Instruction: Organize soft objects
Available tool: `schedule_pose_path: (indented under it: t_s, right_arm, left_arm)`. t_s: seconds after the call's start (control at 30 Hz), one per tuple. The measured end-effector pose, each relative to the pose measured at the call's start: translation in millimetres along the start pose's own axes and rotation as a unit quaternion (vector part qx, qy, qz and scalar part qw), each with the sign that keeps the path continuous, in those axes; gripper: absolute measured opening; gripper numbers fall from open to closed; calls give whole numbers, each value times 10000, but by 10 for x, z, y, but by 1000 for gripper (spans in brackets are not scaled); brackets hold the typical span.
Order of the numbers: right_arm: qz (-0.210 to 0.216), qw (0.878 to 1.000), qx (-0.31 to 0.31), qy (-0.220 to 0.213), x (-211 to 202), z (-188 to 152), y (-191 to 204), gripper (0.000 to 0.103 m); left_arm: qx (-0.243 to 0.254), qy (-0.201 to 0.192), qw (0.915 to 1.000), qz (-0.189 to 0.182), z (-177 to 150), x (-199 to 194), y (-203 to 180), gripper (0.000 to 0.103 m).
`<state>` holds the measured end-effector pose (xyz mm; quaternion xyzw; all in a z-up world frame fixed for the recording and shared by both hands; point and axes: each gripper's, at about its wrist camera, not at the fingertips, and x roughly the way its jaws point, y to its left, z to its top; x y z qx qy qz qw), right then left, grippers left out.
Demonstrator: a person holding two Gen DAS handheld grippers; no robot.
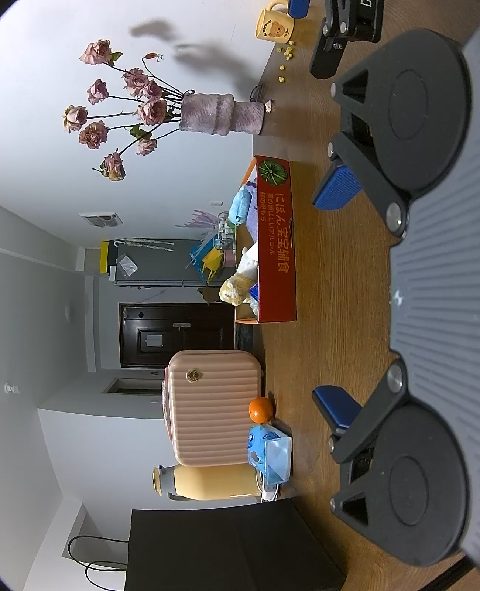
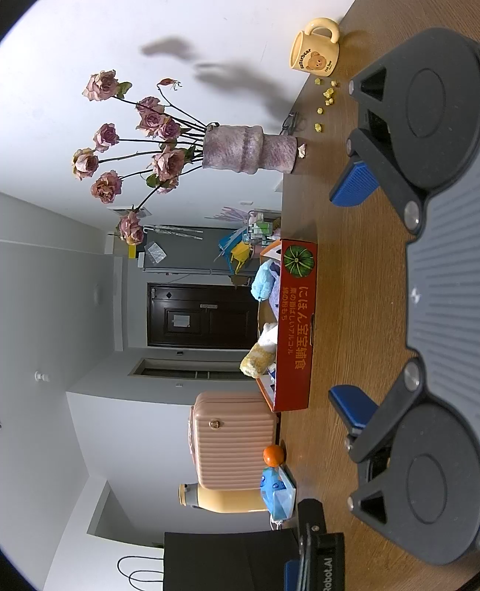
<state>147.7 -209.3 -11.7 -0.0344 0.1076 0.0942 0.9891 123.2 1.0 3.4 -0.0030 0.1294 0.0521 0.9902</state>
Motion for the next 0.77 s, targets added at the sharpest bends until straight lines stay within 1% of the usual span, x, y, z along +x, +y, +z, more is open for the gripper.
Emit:
schedule_pose_path:
  t_s: [0.43,0.77]
  right_arm:
    - [1,10000,-1,0,0,-6,1,103]
    - [0,10000,-7,12,1,6,21,103]
  left_arm:
    - [-4,2,10000,-10,-3,0,8,103]
    - [-4,-35,9999,-103,-31,0,14,103]
